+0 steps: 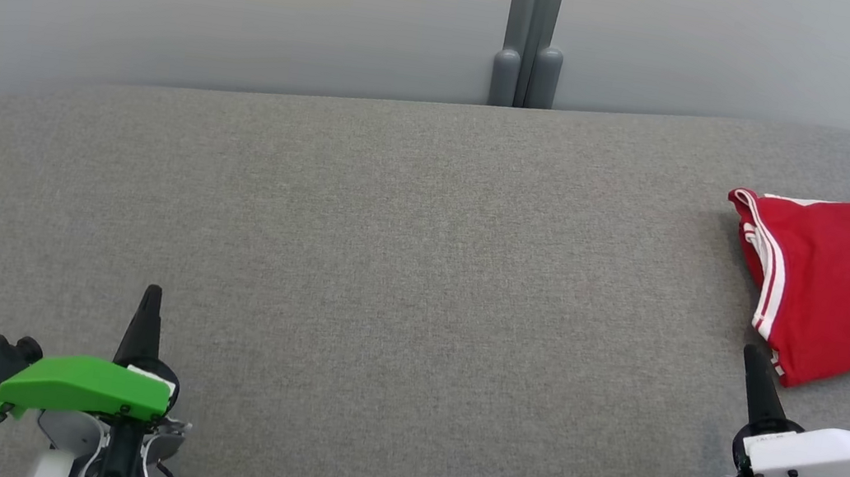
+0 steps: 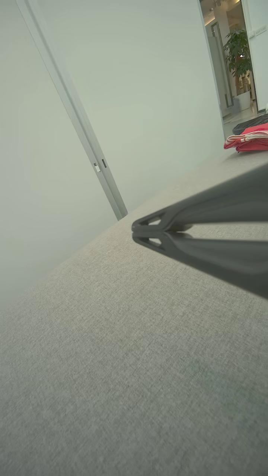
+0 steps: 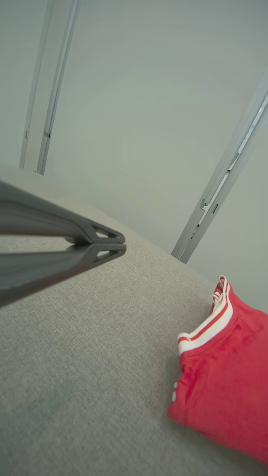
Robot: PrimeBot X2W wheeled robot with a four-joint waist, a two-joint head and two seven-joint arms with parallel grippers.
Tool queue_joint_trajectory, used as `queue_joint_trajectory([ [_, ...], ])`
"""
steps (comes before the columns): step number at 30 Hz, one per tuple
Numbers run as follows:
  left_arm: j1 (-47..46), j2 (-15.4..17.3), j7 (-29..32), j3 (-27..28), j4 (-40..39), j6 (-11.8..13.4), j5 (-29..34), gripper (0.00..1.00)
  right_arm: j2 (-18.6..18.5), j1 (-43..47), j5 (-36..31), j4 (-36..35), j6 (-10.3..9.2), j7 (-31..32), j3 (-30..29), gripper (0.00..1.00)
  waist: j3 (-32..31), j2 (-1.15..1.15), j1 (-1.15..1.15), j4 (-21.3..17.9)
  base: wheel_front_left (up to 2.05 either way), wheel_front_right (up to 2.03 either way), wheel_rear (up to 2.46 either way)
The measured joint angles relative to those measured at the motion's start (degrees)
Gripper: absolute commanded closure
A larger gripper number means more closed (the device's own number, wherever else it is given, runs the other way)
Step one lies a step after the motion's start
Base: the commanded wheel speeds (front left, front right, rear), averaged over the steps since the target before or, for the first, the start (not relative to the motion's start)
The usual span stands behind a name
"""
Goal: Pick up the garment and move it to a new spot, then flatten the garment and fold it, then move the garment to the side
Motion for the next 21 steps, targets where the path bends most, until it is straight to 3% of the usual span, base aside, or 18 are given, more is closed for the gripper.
queue_joint_trajectory([
  [21,-2.73,-0.59,2.56,1.37,1.02,-1.51,-10.98,1.0,-0.09,-2.19,11.72,1.86,0.0,3.1,-2.46,1.0,0.14,0.0,0.0,-0.49,0.0,0.0,0.0],
])
